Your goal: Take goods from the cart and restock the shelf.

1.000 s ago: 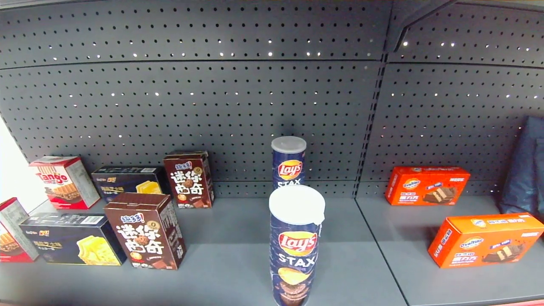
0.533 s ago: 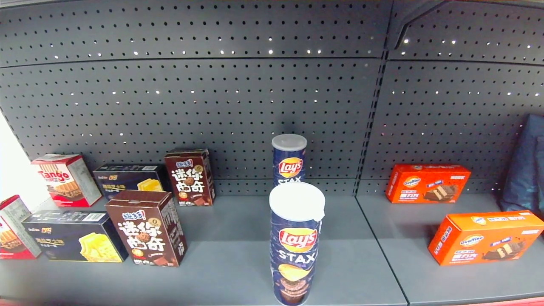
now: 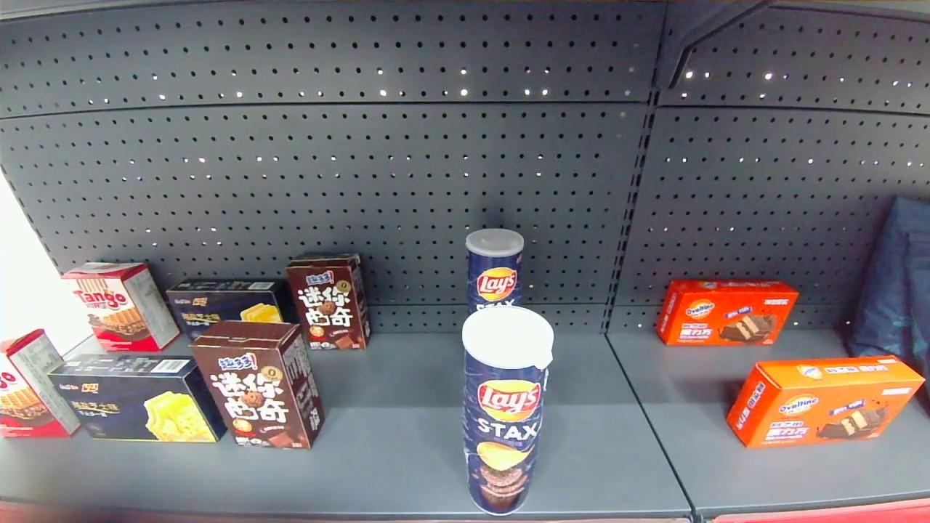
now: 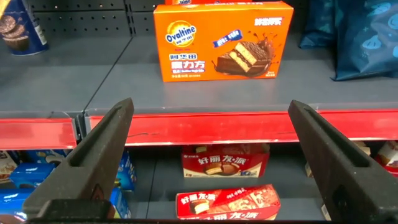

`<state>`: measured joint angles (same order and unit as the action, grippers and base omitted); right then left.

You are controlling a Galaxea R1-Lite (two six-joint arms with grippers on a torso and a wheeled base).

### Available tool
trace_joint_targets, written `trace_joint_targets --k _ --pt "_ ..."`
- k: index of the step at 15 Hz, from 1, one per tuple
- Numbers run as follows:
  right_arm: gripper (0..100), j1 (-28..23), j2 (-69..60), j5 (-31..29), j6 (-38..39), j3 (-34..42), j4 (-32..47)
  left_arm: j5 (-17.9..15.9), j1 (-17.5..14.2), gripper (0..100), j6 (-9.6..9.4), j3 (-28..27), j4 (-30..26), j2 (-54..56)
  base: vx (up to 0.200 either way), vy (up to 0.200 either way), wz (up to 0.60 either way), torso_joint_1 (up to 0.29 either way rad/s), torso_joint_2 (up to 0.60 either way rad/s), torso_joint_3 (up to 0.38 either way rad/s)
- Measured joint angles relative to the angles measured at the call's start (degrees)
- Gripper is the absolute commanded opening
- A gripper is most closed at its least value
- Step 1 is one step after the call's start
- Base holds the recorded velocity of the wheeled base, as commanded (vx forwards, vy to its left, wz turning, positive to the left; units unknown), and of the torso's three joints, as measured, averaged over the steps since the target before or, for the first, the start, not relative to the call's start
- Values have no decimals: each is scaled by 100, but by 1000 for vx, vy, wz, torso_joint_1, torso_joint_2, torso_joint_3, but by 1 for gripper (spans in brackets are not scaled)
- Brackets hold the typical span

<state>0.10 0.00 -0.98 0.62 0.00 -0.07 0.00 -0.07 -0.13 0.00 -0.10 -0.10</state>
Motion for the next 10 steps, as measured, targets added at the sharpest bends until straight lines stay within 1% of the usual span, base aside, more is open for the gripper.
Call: trace_joint_targets --k 10 --pt "100 0 0 -6 0 0 0 0 2 100 0 0 0 0 0 0 0 0 0 0"
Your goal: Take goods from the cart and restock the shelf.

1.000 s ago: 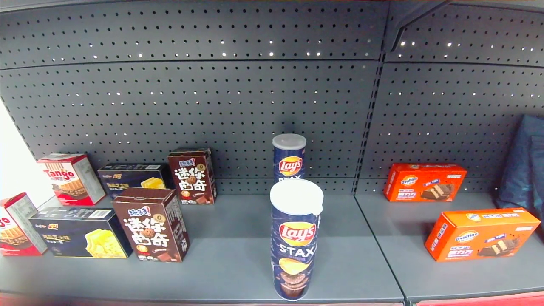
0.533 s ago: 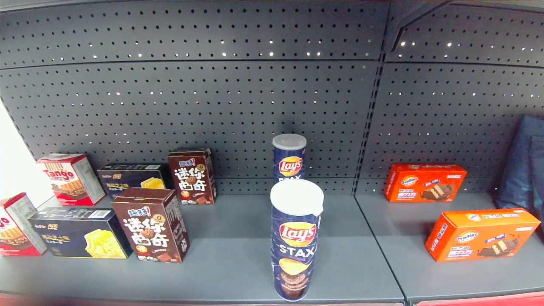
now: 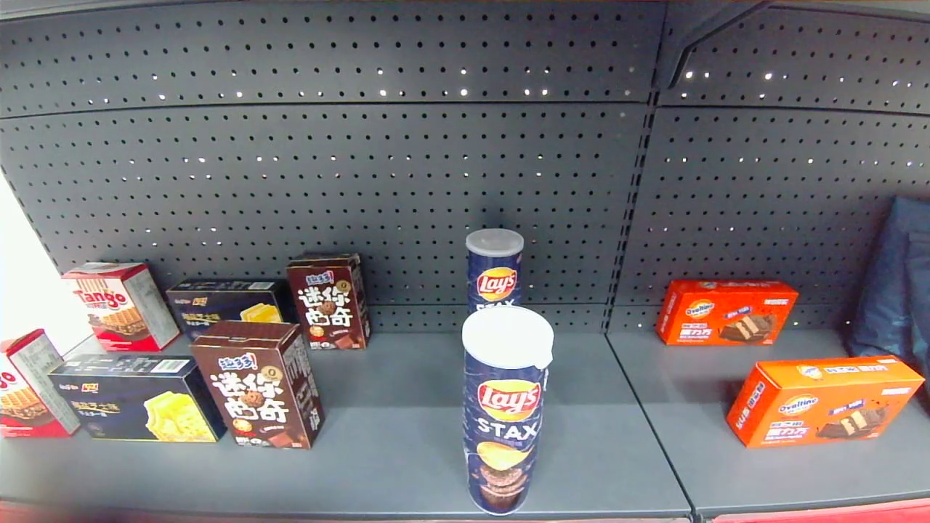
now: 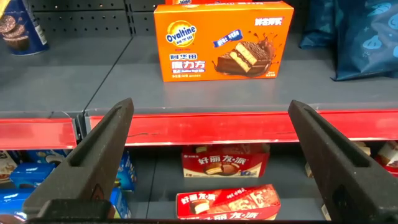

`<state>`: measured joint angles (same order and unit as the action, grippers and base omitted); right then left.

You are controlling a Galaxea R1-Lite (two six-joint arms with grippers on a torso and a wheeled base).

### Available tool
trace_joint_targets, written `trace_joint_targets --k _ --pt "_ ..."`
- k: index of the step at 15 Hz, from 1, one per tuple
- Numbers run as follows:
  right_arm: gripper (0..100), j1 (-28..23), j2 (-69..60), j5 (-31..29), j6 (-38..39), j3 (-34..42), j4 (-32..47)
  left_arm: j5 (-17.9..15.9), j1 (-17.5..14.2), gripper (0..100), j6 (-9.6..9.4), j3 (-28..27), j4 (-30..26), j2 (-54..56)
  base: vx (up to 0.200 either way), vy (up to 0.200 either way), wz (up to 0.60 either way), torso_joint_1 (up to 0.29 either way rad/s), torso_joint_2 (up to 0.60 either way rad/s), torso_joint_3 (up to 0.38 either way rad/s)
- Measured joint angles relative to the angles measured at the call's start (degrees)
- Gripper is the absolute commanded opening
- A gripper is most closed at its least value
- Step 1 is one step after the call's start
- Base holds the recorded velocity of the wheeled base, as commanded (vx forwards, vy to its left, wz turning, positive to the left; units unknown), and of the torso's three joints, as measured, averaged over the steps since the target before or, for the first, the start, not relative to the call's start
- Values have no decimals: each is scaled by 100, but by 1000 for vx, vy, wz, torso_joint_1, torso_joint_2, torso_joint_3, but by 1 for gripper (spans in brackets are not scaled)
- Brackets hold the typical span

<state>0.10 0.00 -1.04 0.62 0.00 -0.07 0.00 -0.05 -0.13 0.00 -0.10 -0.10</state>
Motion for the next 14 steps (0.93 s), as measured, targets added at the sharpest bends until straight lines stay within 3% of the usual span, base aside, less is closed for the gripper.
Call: trace_joint_targets --k 14 --pt "100 0 0 2 0 0 0 0 -5 100 21 0 0 0 0 0 0 0 0 0"
